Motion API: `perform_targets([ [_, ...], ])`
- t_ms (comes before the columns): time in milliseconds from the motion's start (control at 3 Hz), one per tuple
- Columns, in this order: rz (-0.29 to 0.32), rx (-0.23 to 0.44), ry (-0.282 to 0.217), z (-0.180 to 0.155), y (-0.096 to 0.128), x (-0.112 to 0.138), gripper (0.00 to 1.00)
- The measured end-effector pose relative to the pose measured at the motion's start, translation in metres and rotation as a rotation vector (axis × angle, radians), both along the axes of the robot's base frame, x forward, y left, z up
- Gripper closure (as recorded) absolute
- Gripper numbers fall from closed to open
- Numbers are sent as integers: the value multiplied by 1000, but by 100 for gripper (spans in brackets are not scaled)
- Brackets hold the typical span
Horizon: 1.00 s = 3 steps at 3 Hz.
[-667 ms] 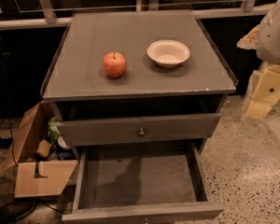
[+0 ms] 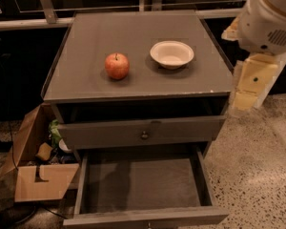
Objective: Place apple into middle drawer
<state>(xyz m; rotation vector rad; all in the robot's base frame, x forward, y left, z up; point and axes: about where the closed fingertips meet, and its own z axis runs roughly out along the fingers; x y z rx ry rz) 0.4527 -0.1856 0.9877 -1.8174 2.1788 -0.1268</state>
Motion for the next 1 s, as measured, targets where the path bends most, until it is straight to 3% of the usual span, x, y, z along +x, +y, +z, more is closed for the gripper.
perform_targets([
  [333, 143, -16, -20, 24, 70, 15, 0],
  [667, 137, -13, -28, 24, 72, 19, 0],
  [1000, 131, -10, -39, 20, 88, 41, 0],
])
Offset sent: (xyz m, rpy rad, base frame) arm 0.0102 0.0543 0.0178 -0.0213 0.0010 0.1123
